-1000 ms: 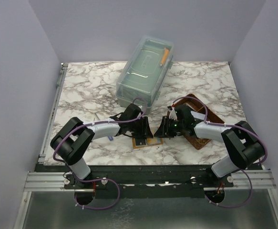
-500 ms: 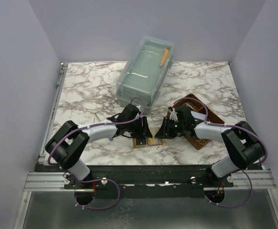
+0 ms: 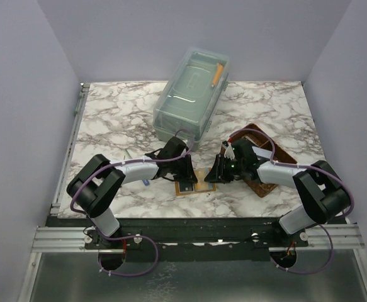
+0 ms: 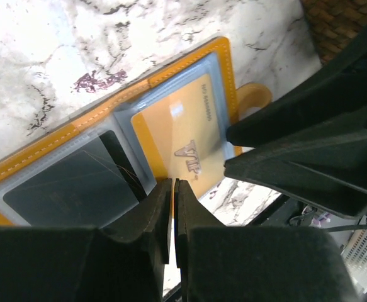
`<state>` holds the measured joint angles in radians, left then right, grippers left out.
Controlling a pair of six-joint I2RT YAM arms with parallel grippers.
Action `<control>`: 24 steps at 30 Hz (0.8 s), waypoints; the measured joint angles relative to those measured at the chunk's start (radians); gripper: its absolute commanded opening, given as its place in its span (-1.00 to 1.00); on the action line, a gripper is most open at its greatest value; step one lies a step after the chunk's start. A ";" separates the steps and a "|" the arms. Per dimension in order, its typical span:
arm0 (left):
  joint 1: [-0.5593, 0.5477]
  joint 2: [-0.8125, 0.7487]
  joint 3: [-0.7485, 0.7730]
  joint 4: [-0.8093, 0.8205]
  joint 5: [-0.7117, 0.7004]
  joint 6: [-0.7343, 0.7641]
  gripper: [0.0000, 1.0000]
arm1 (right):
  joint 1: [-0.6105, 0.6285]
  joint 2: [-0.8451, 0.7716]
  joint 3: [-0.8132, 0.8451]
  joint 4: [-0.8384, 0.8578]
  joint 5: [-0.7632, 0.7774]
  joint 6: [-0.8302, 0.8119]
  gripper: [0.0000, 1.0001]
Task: Put the credit cards into the card holder
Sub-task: Pick up the credit card from the storage box.
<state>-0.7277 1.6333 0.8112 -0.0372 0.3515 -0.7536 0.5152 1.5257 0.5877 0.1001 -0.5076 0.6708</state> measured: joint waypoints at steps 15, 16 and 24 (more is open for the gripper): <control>0.006 0.039 -0.032 0.055 0.000 -0.016 -0.90 | 0.000 -0.011 0.000 0.001 -0.054 -0.001 -0.29; 0.006 0.039 -0.034 0.057 0.000 -0.017 -0.91 | 0.000 -0.016 0.000 0.001 -0.056 -0.001 -0.29; 0.007 0.039 -0.034 0.059 0.001 -0.017 -0.89 | 0.000 -0.045 0.000 0.010 -0.092 -0.006 -0.31</control>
<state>-0.7208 1.6718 0.7769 0.0216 0.3523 -0.7704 0.5152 1.4811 0.5877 0.1101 -0.5999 0.6647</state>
